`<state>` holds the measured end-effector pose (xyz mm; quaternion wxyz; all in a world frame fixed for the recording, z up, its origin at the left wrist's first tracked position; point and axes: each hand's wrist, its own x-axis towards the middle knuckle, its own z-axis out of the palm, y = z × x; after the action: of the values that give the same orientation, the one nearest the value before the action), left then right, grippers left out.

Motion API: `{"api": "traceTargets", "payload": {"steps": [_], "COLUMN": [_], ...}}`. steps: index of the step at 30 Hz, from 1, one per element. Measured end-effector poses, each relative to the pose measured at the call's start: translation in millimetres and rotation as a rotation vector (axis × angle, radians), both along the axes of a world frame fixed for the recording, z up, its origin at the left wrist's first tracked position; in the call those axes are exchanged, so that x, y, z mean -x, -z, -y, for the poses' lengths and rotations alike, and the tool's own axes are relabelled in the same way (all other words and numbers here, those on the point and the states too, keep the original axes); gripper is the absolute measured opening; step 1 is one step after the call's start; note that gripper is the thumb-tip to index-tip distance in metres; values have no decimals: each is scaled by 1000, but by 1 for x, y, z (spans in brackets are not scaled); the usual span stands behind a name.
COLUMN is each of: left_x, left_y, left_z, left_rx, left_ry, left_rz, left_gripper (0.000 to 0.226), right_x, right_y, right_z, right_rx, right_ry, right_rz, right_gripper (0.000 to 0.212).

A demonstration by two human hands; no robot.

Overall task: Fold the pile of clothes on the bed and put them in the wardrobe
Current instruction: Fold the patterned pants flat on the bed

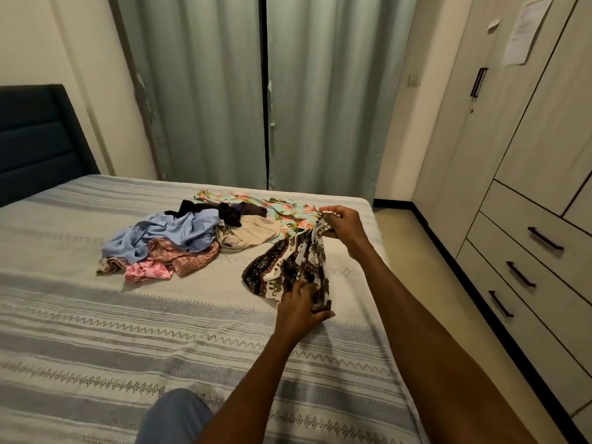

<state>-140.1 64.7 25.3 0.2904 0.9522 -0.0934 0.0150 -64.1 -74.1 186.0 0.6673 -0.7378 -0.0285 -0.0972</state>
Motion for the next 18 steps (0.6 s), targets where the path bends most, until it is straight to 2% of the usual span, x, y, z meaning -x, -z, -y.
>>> {"api": "traceTargets", "payload": {"steps": [2, 3, 6, 8, 13, 18], "left_x": [-4, -6, -9, -13, -42, -81], "left_y": [-3, -4, -12, -25, -92, -205], "left_z": [3, 4, 3, -9, -67, -82], "left_rx": [154, 202, 246, 280, 468, 748], "left_ry": [-119, -162, -239, -293, -438, -346], "left_rz": [-23, -10, 123, 164, 218, 367], "left_gripper": [97, 91, 38, 18, 17, 15], "right_x": [-3, -4, -5, -9, -21, -24], "right_y": [-5, -8, -18, -22, -26, -65], "right_z": [-3, -6, -10, -4, 37, 38], "right_rx": [-31, -51, -91, -68, 221, 55], "right_ry": [30, 50, 107, 177, 435, 567], "right_rz": [34, 44, 75, 82, 111, 211], "right_gripper": [14, 12, 8, 11, 21, 30]}}
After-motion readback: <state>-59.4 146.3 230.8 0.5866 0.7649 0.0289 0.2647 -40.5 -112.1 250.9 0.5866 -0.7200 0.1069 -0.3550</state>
